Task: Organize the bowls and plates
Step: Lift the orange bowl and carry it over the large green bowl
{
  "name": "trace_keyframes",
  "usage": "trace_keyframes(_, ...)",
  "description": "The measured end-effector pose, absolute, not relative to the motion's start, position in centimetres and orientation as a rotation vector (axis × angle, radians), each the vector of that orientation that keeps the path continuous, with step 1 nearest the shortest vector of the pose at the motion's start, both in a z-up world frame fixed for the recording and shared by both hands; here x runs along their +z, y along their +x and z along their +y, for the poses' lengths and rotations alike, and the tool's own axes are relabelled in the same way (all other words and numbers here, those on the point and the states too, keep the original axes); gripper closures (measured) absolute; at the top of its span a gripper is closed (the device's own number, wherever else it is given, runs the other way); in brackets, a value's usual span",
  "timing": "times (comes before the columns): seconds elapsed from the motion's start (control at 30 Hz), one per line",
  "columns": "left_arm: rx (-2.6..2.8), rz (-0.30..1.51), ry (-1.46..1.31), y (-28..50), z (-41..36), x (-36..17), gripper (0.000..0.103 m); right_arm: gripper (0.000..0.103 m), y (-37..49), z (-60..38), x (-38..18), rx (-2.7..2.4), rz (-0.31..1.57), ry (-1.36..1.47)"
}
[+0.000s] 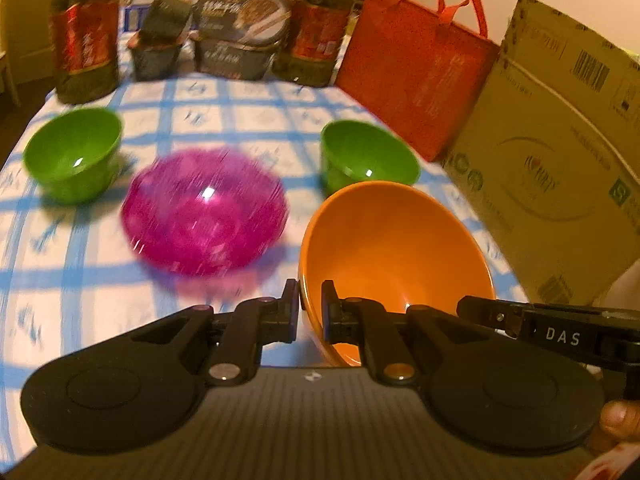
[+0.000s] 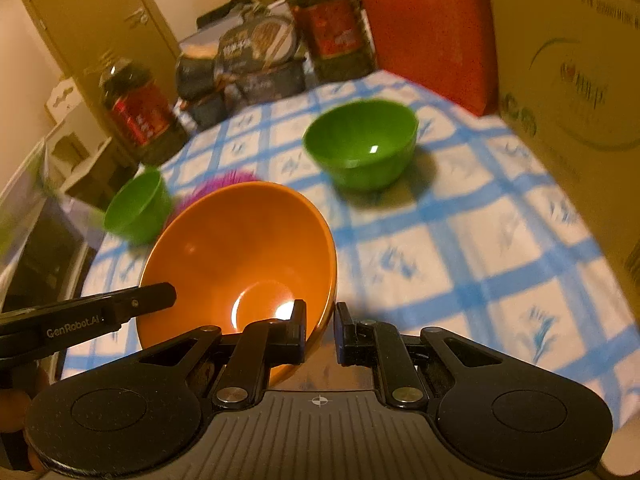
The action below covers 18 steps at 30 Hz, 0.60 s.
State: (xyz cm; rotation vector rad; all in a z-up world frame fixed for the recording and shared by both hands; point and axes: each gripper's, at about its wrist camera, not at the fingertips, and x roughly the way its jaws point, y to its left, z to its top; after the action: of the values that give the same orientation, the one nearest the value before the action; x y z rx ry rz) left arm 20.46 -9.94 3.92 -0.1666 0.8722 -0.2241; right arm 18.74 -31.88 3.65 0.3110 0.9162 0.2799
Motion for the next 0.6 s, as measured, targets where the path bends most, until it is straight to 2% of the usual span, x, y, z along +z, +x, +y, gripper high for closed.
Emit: trace_keyframes(0.6, -0.266, 0.85, -0.117, 35.0, -15.5, 5.7, 0.094, 0.089, 32.1, -36.6, 5.3, 0.232, 0.875, 0.334)
